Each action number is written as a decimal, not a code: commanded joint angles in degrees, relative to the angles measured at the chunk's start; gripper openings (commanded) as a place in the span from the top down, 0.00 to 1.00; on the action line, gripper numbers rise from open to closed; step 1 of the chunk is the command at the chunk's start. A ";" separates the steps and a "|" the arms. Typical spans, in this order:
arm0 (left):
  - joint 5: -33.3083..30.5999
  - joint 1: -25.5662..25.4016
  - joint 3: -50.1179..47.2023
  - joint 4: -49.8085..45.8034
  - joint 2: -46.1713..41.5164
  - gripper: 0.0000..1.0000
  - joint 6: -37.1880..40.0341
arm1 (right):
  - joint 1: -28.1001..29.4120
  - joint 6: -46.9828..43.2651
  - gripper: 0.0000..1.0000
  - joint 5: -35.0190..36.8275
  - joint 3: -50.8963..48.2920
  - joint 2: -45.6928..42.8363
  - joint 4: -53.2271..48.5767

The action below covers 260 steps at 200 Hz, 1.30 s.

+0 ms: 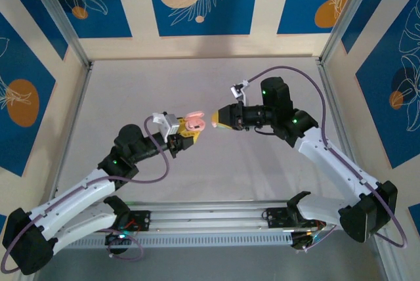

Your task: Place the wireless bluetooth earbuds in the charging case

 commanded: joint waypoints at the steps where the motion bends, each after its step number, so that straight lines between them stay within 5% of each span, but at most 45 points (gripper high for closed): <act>1: 3.36 -0.25 -0.22 4.02 0.07 0.68 0.89 | 1.45 -2.22 0.79 -0.66 2.85 0.05 -1.81; 260: 7.05 -0.26 -0.13 5.50 0.77 0.68 0.32 | 6.29 -5.39 0.79 4.40 7.57 4.66 -4.29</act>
